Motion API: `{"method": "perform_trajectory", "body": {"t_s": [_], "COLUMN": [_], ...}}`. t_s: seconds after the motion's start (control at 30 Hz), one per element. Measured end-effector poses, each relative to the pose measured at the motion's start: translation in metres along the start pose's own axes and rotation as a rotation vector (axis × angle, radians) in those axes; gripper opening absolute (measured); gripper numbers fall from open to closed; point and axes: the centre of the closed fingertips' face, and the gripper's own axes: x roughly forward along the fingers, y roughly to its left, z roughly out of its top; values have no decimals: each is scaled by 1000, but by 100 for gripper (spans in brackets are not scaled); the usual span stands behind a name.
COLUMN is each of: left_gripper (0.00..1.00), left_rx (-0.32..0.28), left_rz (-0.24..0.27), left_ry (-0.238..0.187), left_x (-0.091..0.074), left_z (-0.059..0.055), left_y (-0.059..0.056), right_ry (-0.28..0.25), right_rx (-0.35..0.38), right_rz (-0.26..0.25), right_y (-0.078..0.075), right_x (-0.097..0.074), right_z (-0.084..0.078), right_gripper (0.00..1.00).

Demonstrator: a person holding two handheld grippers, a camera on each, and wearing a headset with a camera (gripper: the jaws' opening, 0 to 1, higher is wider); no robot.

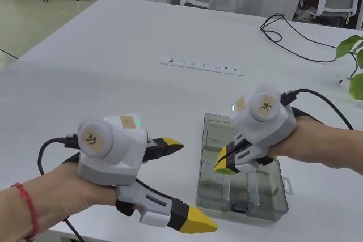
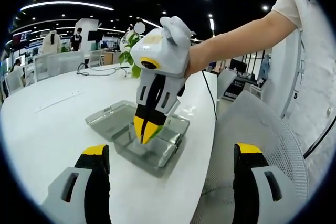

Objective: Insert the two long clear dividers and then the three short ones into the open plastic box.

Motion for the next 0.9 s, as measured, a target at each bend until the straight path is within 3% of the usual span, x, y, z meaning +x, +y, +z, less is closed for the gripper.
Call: {"method": "perform_trajectory", "body": {"t_s": [0.4,0.9], "left_gripper": [100,100], "left_rx": [-2,-2], "left_rz": [1,10], "left_ry": [0,21], "left_x": [-1,-3], "left_z": [1,-7], "left_y": [4,8], "right_ry": [81,84], "right_rx": [-50,-46], "right_rz": [2,-7], "right_y": [1,1], "right_x": [12,15], "right_z": [-5,-8], "right_gripper": [3,3]}}
